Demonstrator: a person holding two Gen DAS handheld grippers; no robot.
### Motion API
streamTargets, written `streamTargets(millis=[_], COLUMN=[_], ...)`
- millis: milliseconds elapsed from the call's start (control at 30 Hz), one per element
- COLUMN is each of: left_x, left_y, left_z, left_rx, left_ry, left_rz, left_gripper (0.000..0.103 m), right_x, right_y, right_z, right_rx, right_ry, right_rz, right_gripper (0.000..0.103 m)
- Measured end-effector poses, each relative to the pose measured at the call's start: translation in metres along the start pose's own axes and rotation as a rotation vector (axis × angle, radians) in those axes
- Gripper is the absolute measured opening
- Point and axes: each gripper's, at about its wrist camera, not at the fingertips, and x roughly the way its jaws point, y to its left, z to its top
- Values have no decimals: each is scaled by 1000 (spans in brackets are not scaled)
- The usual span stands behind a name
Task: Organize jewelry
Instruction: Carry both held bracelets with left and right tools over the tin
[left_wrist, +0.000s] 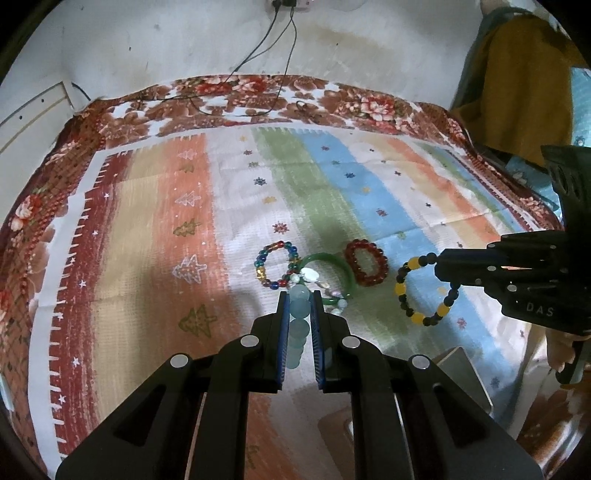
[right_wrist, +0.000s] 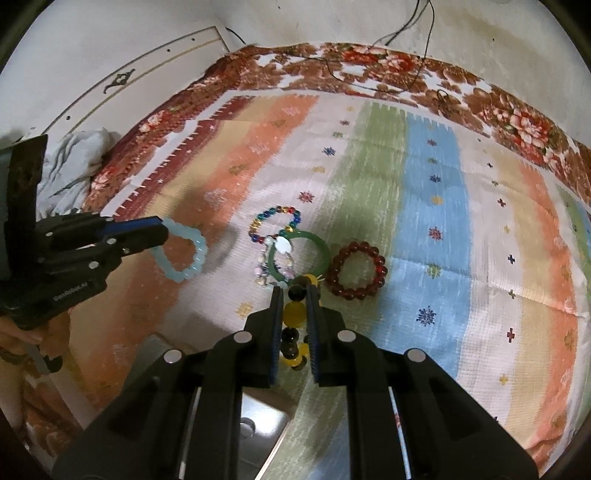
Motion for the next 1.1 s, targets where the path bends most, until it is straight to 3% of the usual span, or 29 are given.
streamTargets(millis=[600, 1100], left_x=[-56, -71], left_y=[-29, -57], left_z=[-12, -47], left_rx=[21, 62], left_ry=[-93, -80], left_rz=[-96, -142], left_gripper=[11, 11], right_x=[-55, -68], right_y=[34, 55], right_z=[-17, -55], right_rx=[-62, -88], right_ry=[-99, -86], right_rz=[69, 120], right_gripper=[14, 14])
